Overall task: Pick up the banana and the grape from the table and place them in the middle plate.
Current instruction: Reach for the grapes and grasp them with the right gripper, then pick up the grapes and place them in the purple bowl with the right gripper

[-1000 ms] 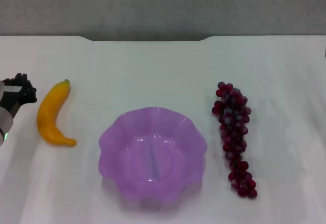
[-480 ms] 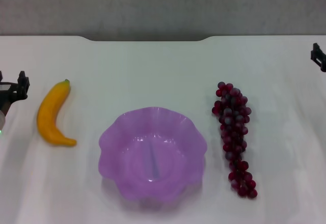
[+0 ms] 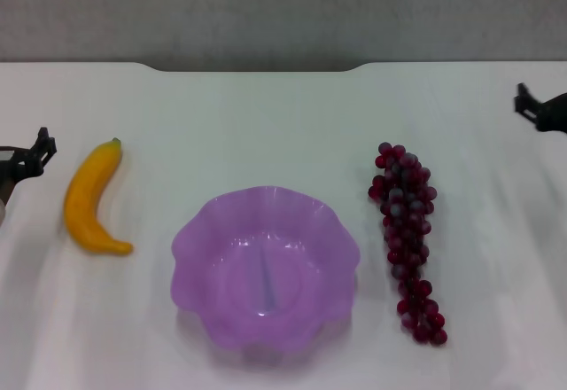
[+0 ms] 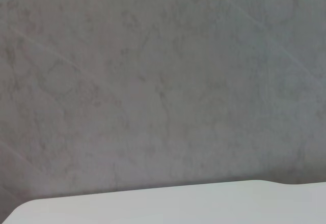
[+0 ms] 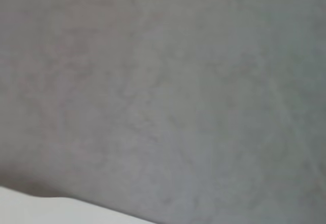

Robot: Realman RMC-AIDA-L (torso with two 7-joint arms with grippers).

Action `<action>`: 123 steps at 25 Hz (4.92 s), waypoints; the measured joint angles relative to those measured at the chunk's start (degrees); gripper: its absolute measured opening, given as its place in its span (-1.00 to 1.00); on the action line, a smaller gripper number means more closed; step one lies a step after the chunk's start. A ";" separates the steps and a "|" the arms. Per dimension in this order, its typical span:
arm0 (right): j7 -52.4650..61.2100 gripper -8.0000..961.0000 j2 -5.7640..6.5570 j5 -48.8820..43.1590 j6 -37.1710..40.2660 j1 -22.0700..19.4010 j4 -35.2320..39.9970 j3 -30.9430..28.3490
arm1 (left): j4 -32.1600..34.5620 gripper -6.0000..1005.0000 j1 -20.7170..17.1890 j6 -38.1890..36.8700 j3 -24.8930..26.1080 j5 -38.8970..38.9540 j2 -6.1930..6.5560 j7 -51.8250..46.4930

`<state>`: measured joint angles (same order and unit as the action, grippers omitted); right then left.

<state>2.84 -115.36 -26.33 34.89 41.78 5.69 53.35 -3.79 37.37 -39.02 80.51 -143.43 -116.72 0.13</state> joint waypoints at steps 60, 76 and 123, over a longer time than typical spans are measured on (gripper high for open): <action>22.66 0.86 -0.91 -35.29 -0.02 3.85 -14.20 4.22 | 0.01 0.75 -0.63 -0.01 -0.09 -0.09 0.08 -0.04; 22.70 0.57 -0.68 -35.42 -0.31 2.98 -13.84 2.10 | 0.07 0.75 -0.63 -0.01 -0.09 -0.09 0.09 -0.04; 19.81 -0.58 -0.57 -34.95 7.91 -0.29 -8.28 2.03 | 0.33 0.75 -0.67 -0.01 -0.09 -0.09 0.09 -0.04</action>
<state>22.65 -115.93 -61.28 42.80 41.49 -2.59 55.38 -3.46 36.69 -39.03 80.42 -143.52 -116.63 0.08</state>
